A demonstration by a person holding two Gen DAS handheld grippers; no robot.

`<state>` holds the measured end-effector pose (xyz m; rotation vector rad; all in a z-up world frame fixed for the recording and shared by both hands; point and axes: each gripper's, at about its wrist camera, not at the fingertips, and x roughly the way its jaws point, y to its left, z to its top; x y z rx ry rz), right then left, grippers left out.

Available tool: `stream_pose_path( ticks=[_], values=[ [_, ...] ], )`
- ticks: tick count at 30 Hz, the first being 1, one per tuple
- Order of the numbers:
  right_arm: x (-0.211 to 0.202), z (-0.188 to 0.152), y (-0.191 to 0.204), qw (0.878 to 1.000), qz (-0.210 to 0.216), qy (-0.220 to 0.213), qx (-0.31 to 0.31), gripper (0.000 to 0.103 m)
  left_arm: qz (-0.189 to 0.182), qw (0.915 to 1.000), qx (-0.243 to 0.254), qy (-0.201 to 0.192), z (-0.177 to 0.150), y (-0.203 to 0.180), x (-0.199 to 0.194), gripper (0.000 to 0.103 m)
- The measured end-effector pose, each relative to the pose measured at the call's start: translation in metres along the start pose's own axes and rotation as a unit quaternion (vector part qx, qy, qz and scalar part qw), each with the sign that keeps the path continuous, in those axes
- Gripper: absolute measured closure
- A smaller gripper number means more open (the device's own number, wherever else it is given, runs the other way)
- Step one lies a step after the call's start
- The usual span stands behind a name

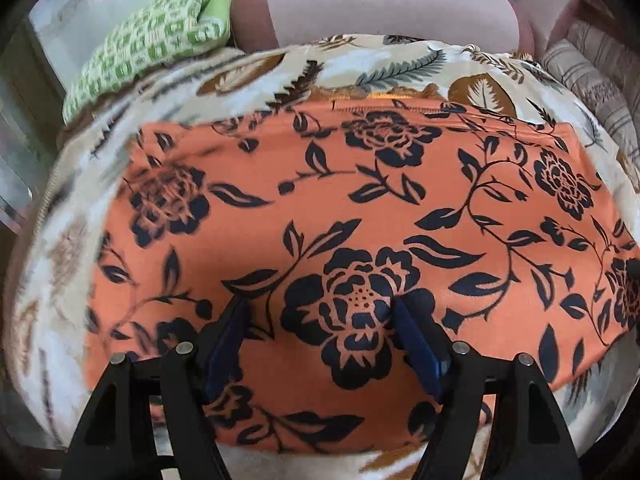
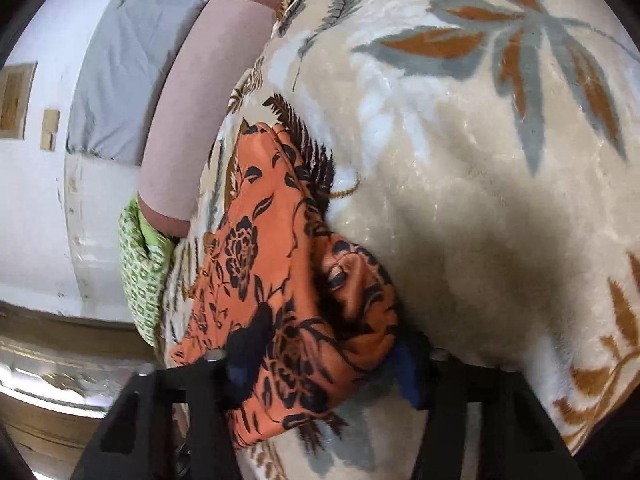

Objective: Fold small clothes

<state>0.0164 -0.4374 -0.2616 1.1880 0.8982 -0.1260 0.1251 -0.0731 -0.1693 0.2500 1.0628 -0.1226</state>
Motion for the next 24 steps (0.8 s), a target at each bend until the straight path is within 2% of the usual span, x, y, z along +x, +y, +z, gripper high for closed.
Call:
stream_pose_path(
  ticks=[1,2,3,4,5,6,7,8,9,12,13,15,17,20,22,24],
  values=[
    [0.001,0.002,-0.001,1.0,-0.003,0.006,-0.004,0.065,-0.015,0.9998,-0.007,-0.009,0.003,0.002,-0.01,0.029],
    [0.002,0.004,0.0,1.0,-0.002,0.013,-0.008,0.064,-0.029,0.9989,-0.01,-0.036,0.004,0.005,-0.022,0.029],
    [0.003,0.004,0.0,1.0,-0.002,0.015,-0.01,0.062,-0.02,0.9987,-0.009,-0.046,0.004,0.006,-0.026,0.029],
    [0.003,0.004,0.001,1.0,-0.005,0.014,-0.013,0.056,-0.005,0.9988,-0.007,-0.048,0.003,0.007,-0.025,0.029],
    [0.003,0.004,0.002,1.0,-0.002,0.014,-0.014,0.053,-0.001,0.9997,0.003,-0.026,0.0,0.006,-0.011,0.029],
    [0.003,0.004,0.004,1.0,-0.006,0.014,-0.02,0.05,-0.005,0.9997,0.018,0.013,-0.003,0.003,0.008,0.028],
    [0.007,0.002,0.011,0.999,-0.018,0.015,-0.037,0.054,-0.007,0.9994,0.024,0.023,-0.008,0.002,0.021,0.023],
    [0.01,0.002,0.019,0.998,-0.032,0.018,-0.06,0.065,0.001,0.9996,0.028,-0.004,-0.012,0.001,0.018,0.022],
    [0.013,0.003,0.022,0.997,-0.036,0.024,-0.064,0.089,0.003,0.9995,0.03,-0.005,-0.013,0.0,0.017,0.022],
    [0.006,-0.001,0.055,0.992,-0.054,0.01,-0.11,0.09,-0.025,0.9997,0.004,0.007,-0.009,0.01,0.012,0.026],
    [0.001,-0.006,0.075,0.99,-0.052,0.004,-0.134,0.09,-0.049,0.9987,-0.011,0.005,-0.011,0.019,0.005,0.033],
    [-0.009,-0.016,0.115,0.981,-0.05,-0.012,-0.188,0.09,-0.114,0.9911,-0.066,-0.022,-0.009,0.046,-0.018,0.038],
    [-0.015,-0.037,0.17,0.968,-0.036,-0.019,-0.249,0.09,-0.132,0.983,-0.11,-0.063,-0.01,0.077,-0.043,0.038],
    [-0.011,-0.078,0.24,0.945,-0.018,-0.013,-0.327,0.09,-0.128,0.9728,-0.161,-0.107,-0.026,0.128,-0.076,0.038],
    [0.004,-0.113,0.278,0.93,-0.007,0.003,-0.367,0.09,-0.118,0.9678,-0.187,-0.12,-0.041,0.161,-0.09,0.038],
    [0.021,-0.139,0.299,0.92,-0.004,0.021,-0.392,0.09,-0.099,0.9609,-0.222,-0.133,-0.061,0.201,-0.104,0.038]
  ],
)
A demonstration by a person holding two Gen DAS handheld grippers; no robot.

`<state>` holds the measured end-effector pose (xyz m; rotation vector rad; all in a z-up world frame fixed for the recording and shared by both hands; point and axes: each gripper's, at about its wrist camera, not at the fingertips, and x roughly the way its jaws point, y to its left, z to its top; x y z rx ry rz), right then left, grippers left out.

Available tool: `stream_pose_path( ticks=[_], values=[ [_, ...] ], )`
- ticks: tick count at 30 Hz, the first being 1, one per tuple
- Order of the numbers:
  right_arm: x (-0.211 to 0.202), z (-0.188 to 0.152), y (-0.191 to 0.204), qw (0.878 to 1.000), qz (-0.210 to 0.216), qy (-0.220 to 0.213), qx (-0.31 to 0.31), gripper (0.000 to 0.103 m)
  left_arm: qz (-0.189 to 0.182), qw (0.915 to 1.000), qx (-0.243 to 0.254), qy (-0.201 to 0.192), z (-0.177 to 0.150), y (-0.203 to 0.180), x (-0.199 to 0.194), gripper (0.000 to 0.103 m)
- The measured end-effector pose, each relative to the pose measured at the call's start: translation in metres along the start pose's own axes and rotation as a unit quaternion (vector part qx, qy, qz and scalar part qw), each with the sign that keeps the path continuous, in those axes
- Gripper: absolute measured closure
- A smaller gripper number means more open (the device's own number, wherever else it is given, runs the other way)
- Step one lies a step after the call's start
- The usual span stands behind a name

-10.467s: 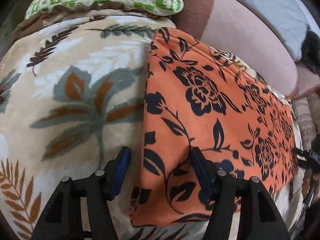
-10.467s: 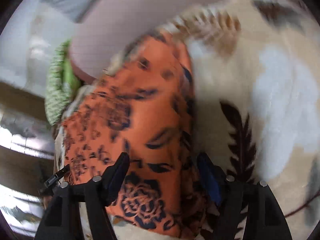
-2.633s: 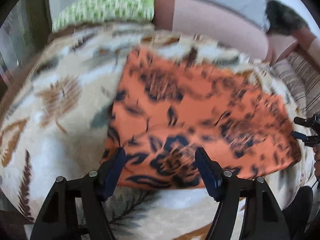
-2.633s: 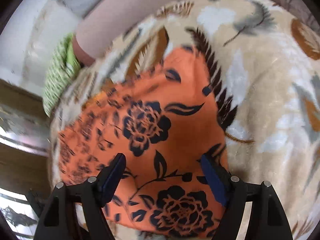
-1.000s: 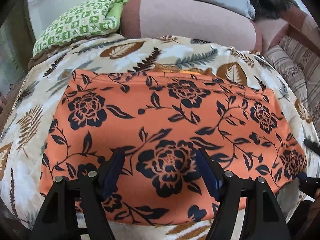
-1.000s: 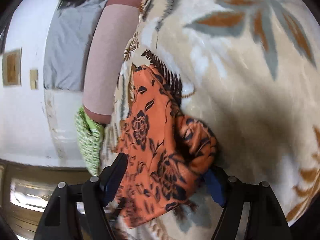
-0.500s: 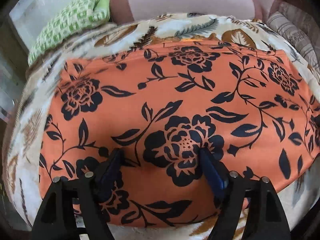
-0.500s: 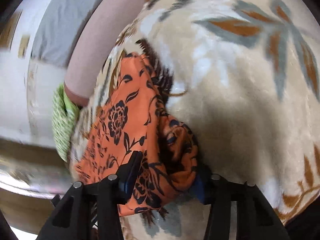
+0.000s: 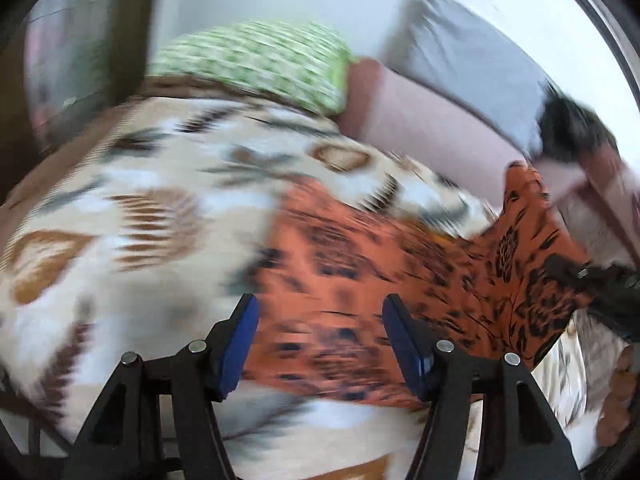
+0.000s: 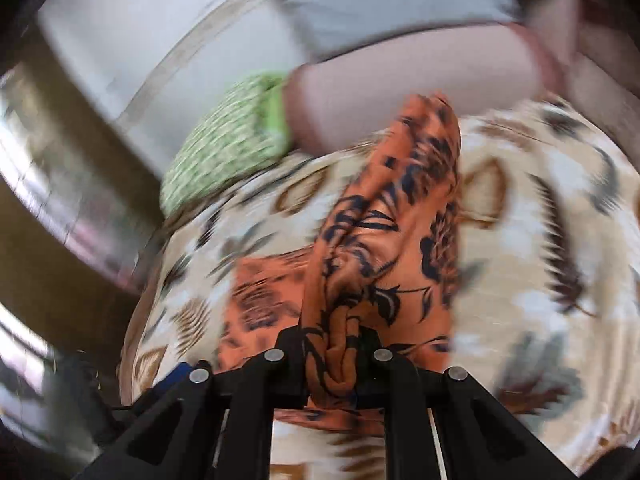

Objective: Fold small clothes

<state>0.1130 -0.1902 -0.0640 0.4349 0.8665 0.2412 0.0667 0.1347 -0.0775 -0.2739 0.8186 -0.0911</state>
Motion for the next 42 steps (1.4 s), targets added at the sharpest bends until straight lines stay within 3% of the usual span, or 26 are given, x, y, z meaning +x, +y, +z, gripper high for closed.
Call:
stream_pose_path(
  ticks=[3,5,7,8,14,19,21,24,27,29,30,32,33,36,38,42],
  values=[
    [0.046,-0.019,0.051,0.998,0.009,0.038,-0.049,0.09,0.038,0.9981,-0.042,-0.024,-0.001,0.058,-0.033,0.038],
    [0.099,-0.044,0.071,0.992,0.012,0.103,-0.068,0.09,0.061,0.9958,-0.064,-0.023,-0.007,0.09,-0.043,0.038],
    [0.159,-0.076,0.069,0.982,0.003,0.181,-0.058,0.089,0.07,0.9932,-0.091,-0.017,-0.013,0.118,-0.047,0.038],
    [0.17,-0.084,0.065,0.981,-0.003,0.19,-0.051,0.089,0.073,0.9924,-0.099,-0.013,-0.015,0.127,-0.048,0.038],
    [0.126,-0.053,0.084,0.989,0.026,0.138,-0.051,0.09,0.071,0.9912,-0.111,-0.013,-0.027,0.148,-0.053,0.038],
    [0.085,-0.019,0.116,0.995,0.051,0.069,-0.054,0.09,0.059,0.9935,-0.096,-0.02,-0.029,0.142,-0.057,0.038],
    [0.082,-0.025,0.132,0.994,0.061,0.056,-0.068,0.09,0.06,0.9933,-0.097,-0.018,-0.032,0.146,-0.058,0.038],
    [0.114,-0.051,0.146,0.989,0.049,0.088,-0.106,0.089,0.07,0.9926,-0.099,-0.01,-0.037,0.151,-0.055,0.038],
    [0.182,-0.09,0.135,0.979,-0.011,0.175,-0.106,0.084,0.068,0.9917,-0.109,0.001,-0.038,0.155,-0.055,0.038],
    [0.175,-0.096,0.14,0.982,-0.006,0.135,-0.131,0.084,0.066,0.9927,-0.101,-0.002,-0.039,0.152,-0.059,0.038],
    [0.171,-0.096,0.144,0.981,0.0,0.134,-0.14,0.077,0.067,0.9934,-0.093,-0.004,-0.038,0.148,-0.059,0.038],
    [0.169,-0.092,0.148,0.977,0.035,0.15,-0.145,0.051,0.067,0.9941,-0.085,0.0,-0.036,0.141,-0.056,0.038],
    [0.17,-0.089,0.147,0.976,0.061,0.159,-0.134,0.027,0.059,0.9948,-0.083,0.001,-0.034,0.137,-0.055,0.038],
    [0.155,-0.083,0.137,0.975,0.12,0.161,-0.092,0.025,0.018,0.9977,-0.066,-0.007,-0.023,0.114,-0.057,0.038],
    [0.132,-0.077,0.108,0.977,0.159,0.141,-0.027,0.025,0.0,0.9987,-0.049,-0.012,-0.015,0.097,-0.056,0.038],
    [0.114,-0.07,0.048,0.976,0.166,0.11,0.084,0.025,-0.042,0.9989,-0.02,-0.004,0.004,0.055,-0.037,0.037]
  ],
)
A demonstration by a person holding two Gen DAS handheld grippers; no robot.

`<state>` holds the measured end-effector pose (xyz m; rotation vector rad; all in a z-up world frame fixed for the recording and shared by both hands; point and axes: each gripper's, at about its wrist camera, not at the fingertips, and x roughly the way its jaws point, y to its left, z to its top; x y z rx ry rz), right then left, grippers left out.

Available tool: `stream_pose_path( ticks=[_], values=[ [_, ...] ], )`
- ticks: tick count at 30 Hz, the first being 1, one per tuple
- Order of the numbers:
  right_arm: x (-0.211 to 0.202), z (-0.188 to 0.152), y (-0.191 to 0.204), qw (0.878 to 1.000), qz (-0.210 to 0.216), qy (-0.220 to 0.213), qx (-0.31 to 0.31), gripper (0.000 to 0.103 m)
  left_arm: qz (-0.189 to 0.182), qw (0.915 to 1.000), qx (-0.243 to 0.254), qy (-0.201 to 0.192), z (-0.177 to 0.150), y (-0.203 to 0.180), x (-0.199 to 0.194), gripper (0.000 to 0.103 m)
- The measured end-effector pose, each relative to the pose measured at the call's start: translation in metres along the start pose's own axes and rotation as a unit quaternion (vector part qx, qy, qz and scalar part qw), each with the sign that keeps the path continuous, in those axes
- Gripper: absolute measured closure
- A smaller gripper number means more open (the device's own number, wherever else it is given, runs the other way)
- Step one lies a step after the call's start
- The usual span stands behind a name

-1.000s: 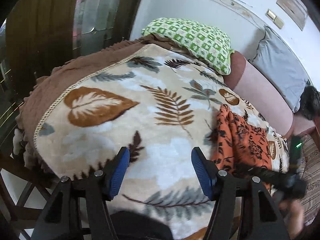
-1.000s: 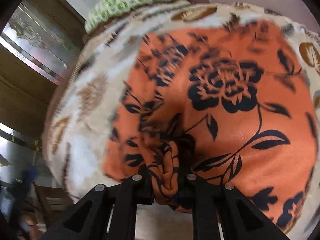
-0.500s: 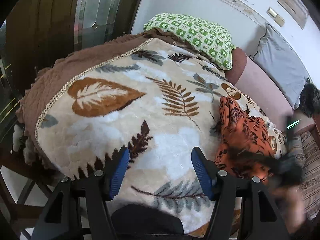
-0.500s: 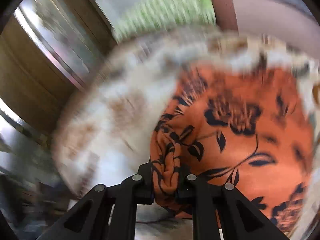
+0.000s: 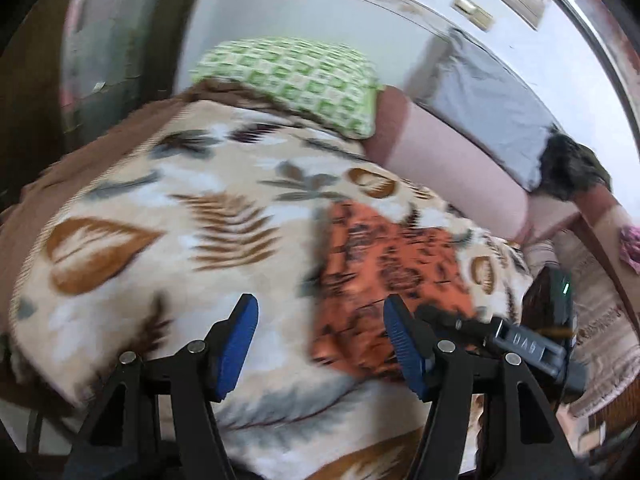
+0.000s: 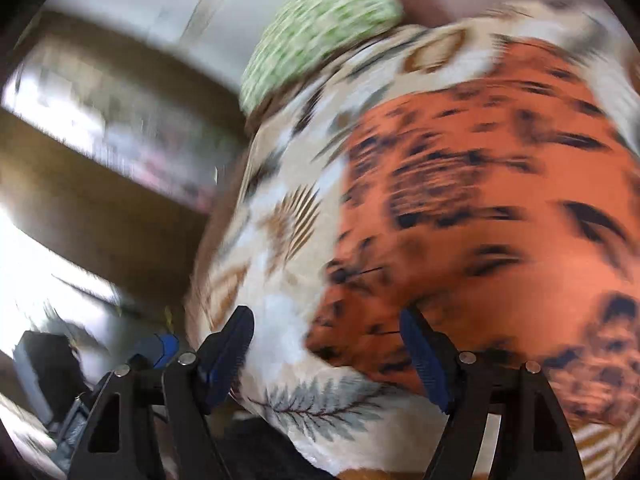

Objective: Fold small clothes

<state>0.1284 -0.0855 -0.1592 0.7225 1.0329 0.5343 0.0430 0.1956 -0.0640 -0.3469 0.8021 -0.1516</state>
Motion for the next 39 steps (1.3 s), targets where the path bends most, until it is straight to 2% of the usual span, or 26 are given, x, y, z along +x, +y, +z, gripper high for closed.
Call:
stream_pose_path(
  ticks=[3,5,6,7,9,10,11,12,13,16,18,21,23,25,27,30,33,36,37,38,39],
  values=[
    [-0.017,-0.001,-0.042,0.996,0.027,-0.009,0.079,0.025,-0.044,0.9984,0.022,0.03,0.005,-0.033,0.029,0.037],
    [-0.03,-0.004,-0.059,0.993,0.05,-0.022,0.103,0.025,-0.048,0.9963,0.039,0.06,0.0,-0.045,0.052,0.037],
    [-0.034,-0.005,-0.064,0.992,0.053,-0.024,0.108,0.025,-0.031,0.9959,0.036,0.077,-0.004,-0.044,0.064,0.037],
    [-0.035,-0.006,-0.069,0.991,0.058,-0.023,0.115,0.025,0.015,0.9948,0.024,0.098,-0.013,-0.034,0.082,0.037],
    [-0.034,-0.006,-0.082,0.989,0.071,-0.021,0.131,0.025,0.081,0.986,-0.007,0.146,-0.028,-0.006,0.108,0.037],
    [-0.036,-0.007,-0.087,0.987,0.084,-0.019,0.138,0.025,0.091,0.9828,-0.027,0.158,-0.034,0.007,0.112,0.037],
    [-0.035,-0.006,-0.09,0.986,0.091,-0.016,0.141,0.025,0.067,0.9836,-0.065,0.154,-0.039,0.023,0.11,0.036],
    [-0.034,-0.005,-0.096,0.985,0.095,-0.014,0.143,0.025,0.055,0.9851,-0.079,0.143,-0.041,0.028,0.103,0.036],
    [-0.034,-0.008,-0.102,0.984,0.1,-0.012,0.146,0.025,0.059,0.9848,-0.078,0.144,-0.04,0.028,0.099,0.036],
    [-0.04,-0.008,-0.112,0.981,0.115,-0.006,0.155,0.025,0.077,0.9858,-0.061,0.137,-0.033,0.014,0.085,0.036],
    [-0.045,-0.004,-0.111,0.981,0.122,-0.003,0.151,0.025,0.082,0.9895,-0.049,0.108,-0.022,0.003,0.071,0.036],
    [-0.071,0.003,-0.109,0.984,0.125,-0.022,0.125,0.025,0.065,0.9943,-0.025,0.081,-0.008,-0.016,0.059,0.036],
    [-0.091,0.01,-0.114,0.986,0.105,-0.051,0.12,0.025,0.047,0.9969,-0.001,0.063,0.001,-0.033,0.055,0.036],
    [-0.1,0.016,-0.123,0.987,0.087,-0.063,0.12,0.025,0.033,0.9973,0.027,0.061,0.006,-0.05,0.066,0.036],
    [-0.096,0.025,-0.131,0.988,0.071,-0.054,0.122,0.025,0.024,0.9959,0.047,0.074,0.005,-0.063,0.085,0.036],
    [-0.08,0.045,-0.139,0.992,0.048,-0.037,0.112,0.025,0.043,0.9918,0.065,0.101,0.0,-0.072,0.116,0.036],
    [-0.055,0.06,-0.148,0.99,0.063,-0.005,0.128,0.025,0.091,0.9823,0.099,0.13,-0.013,-0.071,0.139,0.036],
    [-0.032,0.062,-0.154,0.987,0.072,0.025,0.138,0.024,0.113,0.978,0.124,0.125,-0.018,-0.073,0.148,0.026],
    [-0.027,0.061,-0.155,0.988,0.067,0.034,0.135,0.027,0.111,0.978,0.122,0.128,-0.018,-0.072,0.15,0.026],
    [-0.023,0.061,-0.154,0.99,0.051,0.042,0.125,0.038,0.108,0.9787,0.115,0.131,-0.017,-0.069,0.15,0.024],
    [-0.023,0.059,-0.154,0.991,0.038,0.041,0.124,0.055,0.104,0.979,0.11,0.136,-0.017,-0.068,0.152,0.024]
  ],
)
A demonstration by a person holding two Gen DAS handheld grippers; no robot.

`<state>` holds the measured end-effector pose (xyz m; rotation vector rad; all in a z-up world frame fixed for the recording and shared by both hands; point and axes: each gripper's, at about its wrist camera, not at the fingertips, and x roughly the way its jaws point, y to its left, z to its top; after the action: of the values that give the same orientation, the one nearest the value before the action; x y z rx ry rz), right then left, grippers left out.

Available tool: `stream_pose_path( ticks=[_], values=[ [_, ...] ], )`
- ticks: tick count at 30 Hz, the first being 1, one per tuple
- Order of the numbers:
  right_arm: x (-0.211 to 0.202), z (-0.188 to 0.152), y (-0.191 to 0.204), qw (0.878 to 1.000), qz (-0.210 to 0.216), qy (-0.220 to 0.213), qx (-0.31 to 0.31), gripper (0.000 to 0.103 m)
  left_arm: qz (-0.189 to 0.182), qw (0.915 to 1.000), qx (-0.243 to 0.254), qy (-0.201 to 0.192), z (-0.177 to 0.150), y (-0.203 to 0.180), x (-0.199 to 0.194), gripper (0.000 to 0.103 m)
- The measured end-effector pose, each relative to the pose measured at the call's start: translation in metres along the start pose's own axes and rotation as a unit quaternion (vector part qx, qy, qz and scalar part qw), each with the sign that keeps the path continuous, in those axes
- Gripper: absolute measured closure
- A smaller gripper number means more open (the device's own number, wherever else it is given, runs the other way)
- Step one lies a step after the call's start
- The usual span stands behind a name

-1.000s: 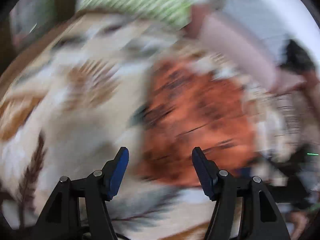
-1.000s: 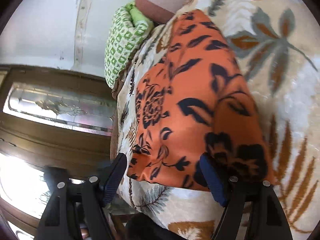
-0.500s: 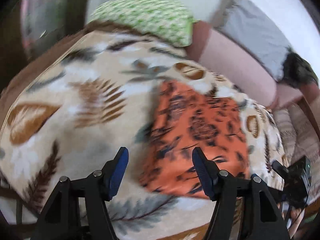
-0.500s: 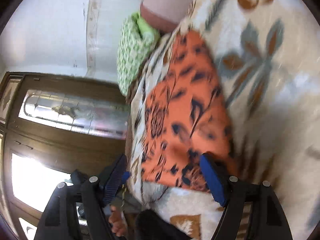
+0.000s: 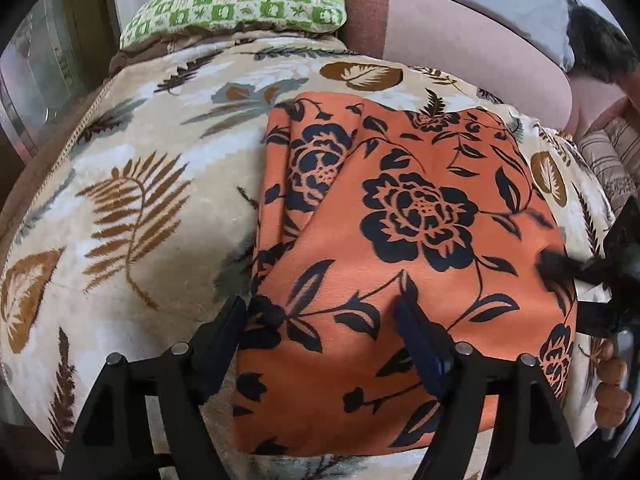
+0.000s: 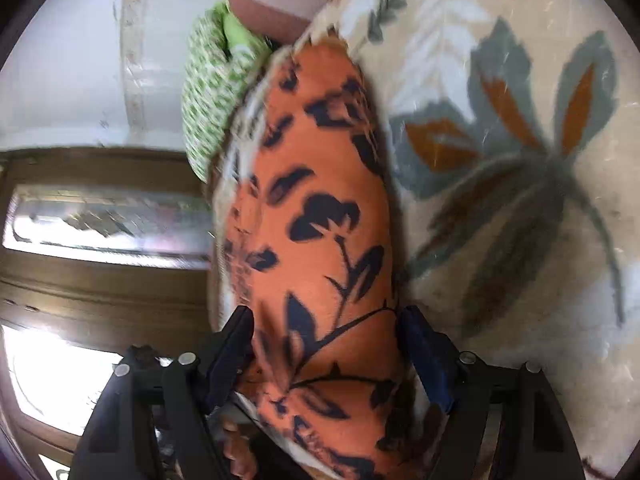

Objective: Fold small clothes

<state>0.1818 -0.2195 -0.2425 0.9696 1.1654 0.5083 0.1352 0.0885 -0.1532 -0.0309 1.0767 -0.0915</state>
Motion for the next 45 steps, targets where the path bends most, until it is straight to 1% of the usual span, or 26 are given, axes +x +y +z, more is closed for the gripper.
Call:
stream_pose_path(
  ticks=[1,2,4,7,9,10,11,12,13,14,16,18,20,22,24,27,29,30,31,34,36,37,38,41,42,45],
  values=[
    [-0.003,-0.001,-0.002,1.0,-0.005,-0.005,0.01,0.062,-0.011,0.9999,-0.008,0.009,0.001,0.003,0.001,0.026],
    [-0.009,-0.003,0.0,1.0,-0.006,-0.016,0.013,0.063,-0.015,0.9997,-0.019,0.001,0.002,0.006,-0.008,0.026],
    [-0.016,-0.007,0.002,0.999,-0.016,-0.034,0.018,0.067,-0.025,0.9985,-0.022,-0.044,0.006,0.004,-0.028,0.026],
    [-0.013,-0.008,-0.011,0.998,-0.021,-0.032,0.049,0.068,-0.048,0.9968,-0.008,-0.064,0.015,-0.012,-0.041,0.026],
    [-0.021,-0.009,0.007,0.999,-0.02,-0.037,0.017,0.068,-0.052,0.9958,0.018,-0.072,0.019,-0.025,-0.039,0.026],
    [-0.021,-0.008,0.014,0.999,-0.028,-0.037,0.0,0.068,-0.042,0.9962,0.028,-0.071,0.02,-0.029,-0.033,0.026],
    [-0.016,-0.004,0.01,0.999,-0.045,-0.027,0.001,0.068,-0.016,0.9983,0.039,-0.04,0.021,-0.034,-0.011,0.026],
    [-0.008,0.001,0.001,0.998,-0.052,-0.017,0.012,0.068,-0.003,0.9989,0.045,-0.012,0.022,-0.034,0.007,0.026],
    [-0.002,0.003,-0.014,0.999,-0.037,-0.003,0.036,0.066,0.01,0.9985,0.054,0.009,0.017,-0.033,0.027,0.021],
    [-0.002,0.003,-0.024,0.998,-0.001,0.001,0.058,0.066,0.022,0.9976,0.062,-0.022,0.012,-0.034,0.027,0.017],
    [-0.01,0.001,-0.021,0.999,0.009,-0.002,0.047,0.051,0.028,0.9971,0.067,-0.024,0.01,-0.034,0.024,0.017],
    [-0.022,0.002,-0.016,0.999,0.008,-0.011,0.04,0.039,0.016,0.9982,0.056,-0.012,0.014,-0.029,0.025,0.017],
    [-0.039,0.01,-0.007,0.998,0.016,-0.048,0.029,0.035,0.014,0.9982,0.057,-0.012,0.013,-0.028,0.023,0.017],
    [-0.048,0.022,0.006,0.997,0.011,-0.077,0.004,0.02,0.014,0.9983,0.056,-0.012,0.012,-0.03,0.023,0.017],
    [-0.04,0.039,0.014,0.997,-0.007,-0.074,-0.011,0.017,0.013,0.9984,0.054,-0.012,0.012,-0.03,0.022,0.017],
    [-0.007,0.069,0.012,0.999,-0.021,-0.036,-0.007,0.017,0.012,0.9984,0.054,-0.011,0.015,-0.028,0.024,0.017],
    [0.019,0.08,0.001,1.0,-0.02,0.005,0.018,0.019,0.011,0.9985,0.053,-0.009,0.015,-0.028,0.025,0.017],
    [0.025,0.08,-0.003,1.0,-0.017,0.01,0.024,0.044,0.011,0.9985,0.053,-0.009,0.016,-0.028,0.027,0.017],
    [0.03,0.08,-0.004,0.999,-0.018,0.016,0.026,0.054,0.009,0.9986,0.052,-0.008,0.017,-0.027,0.027,0.017],
    [0.025,0.072,0.027,0.999,-0.037,-0.013,-0.026,0.063,0.002,0.9987,0.05,-0.007,0.017,-0.024,0.027,0.016],
    [0.026,0.073,0.014,0.999,-0.047,-0.019,-0.006,0.064,-0.004,0.9989,0.047,-0.005,0.019,-0.023,0.028,0.016],
    [0.035,0.075,-0.014,0.998,-0.044,-0.01,0.046,0.064,-0.007,0.9988,0.047,-0.004,0.019,-0.024,0.029,0.016],
    [0.035,0.073,-0.024,0.997,-0.02,-0.011,0.071,0.065,-0.003,0.9987,0.051,-0.004,0.018,-0.025,0.029,0.016],
    [0.024,0.069,0.001,0.999,-0.033,-0.012,0.024,0.056,-0.007,0.9989,0.046,-0.005,0.018,-0.022,0.029,0.016],
    [0.02,0.069,0.004,0.999,-0.037,-0.012,0.018,0.05,-0.011,0.999,0.043,-0.005,0.018,-0.02,0.029,0.016],
    [0.003,0.076,0.013,0.998,-0.048,-0.038,0.006,0.039,-0.009,0.999,0.044,-0.007,0.018,-0.022,0.029,0.015]
  ],
)
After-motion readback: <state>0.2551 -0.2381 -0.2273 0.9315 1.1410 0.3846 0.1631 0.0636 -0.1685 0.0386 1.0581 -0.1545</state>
